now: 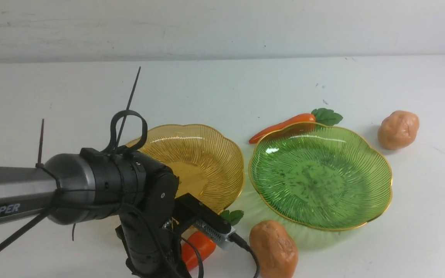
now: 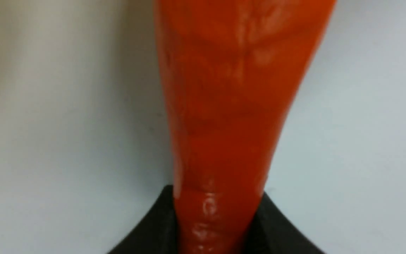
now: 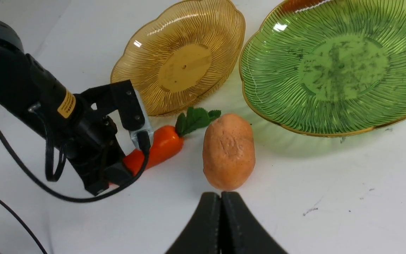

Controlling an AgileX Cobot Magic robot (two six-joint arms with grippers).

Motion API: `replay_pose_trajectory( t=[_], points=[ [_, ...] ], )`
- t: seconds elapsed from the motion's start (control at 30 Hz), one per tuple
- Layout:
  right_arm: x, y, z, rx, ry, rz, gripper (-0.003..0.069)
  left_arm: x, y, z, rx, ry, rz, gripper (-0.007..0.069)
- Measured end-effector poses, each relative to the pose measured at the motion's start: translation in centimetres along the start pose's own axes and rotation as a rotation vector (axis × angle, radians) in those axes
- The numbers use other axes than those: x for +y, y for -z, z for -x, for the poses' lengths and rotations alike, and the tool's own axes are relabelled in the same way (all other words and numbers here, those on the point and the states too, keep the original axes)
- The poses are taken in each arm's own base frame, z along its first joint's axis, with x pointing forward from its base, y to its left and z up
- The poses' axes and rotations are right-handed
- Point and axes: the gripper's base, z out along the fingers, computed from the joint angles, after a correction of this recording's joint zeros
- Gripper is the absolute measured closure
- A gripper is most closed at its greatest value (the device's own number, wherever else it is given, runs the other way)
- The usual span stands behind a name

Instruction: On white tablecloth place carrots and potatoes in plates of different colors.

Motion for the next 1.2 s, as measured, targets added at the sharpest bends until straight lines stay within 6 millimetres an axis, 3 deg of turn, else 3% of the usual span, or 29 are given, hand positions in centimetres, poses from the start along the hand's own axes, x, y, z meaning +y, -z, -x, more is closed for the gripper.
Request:
replay_pose_trajectory(
  t=[0.07,0.17,0.27,0.33,0.47,0.63,0.7,0.77,0.93,1.1,1.2],
  points=[
    [0.0,0.0,0.0,0.0,-0.009,0.0,0.0674,-0.7,2.7,-0.3,-0.098,-0.009,-0.001,0.0449],
    [0.0,0.1,0.1,-0.002,-0.008,-0.009,0.0674,0.3,6.9,-0.3,-0.234,0.058,0.007,0.0449],
    [-0.1,0.1,0.4,0.016,0.013,-0.032,0.0674,3.3,11.3,0.1,-0.355,0.161,0.031,0.0449],
    [0.0,-0.1,1.2,0.075,0.007,-0.03,0.0673,6.3,13.2,0.9,-0.415,0.245,0.052,0.0449],
    [0.1,-1.5,3.5,0.225,0.002,-0.019,0.0671,9.6,12.2,2.7,-0.405,0.315,0.054,0.0449],
    [-0.7,-4.1,5.7,0.345,-0.036,-0.028,0.0671,12.3,7.4,6.2,-0.3,0.281,0.032,0.044],
    [-0.9,-4.7,5.8,0.366,-0.038,-0.032,0.0671,12.6,6.6,7.0,-0.287,0.28,0.022,0.042],
    [-1.2,-5.7,5.9,0.404,-0.031,-0.042,0.067,12.8,6.2,7.5,-0.284,0.28,0.018,0.0401],
    [-1.2,-7.8,5.6,0.473,0.002,-0.075,0.067,13.3,5.8,8.4,-0.291,0.28,0.018,0.0269],
    [-0.1,-10.9,5.0,0.544,0.055,-0.132,0.0657,13.3,6.1,8.6,-0.299,0.283,0.02,0.0128],
    [0.8,-13.0,4.8,0.563,0.084,-0.163,0.061,13.3,6.1,8.4,-0.285,0.303,0.013,0.0105]
  ],
)
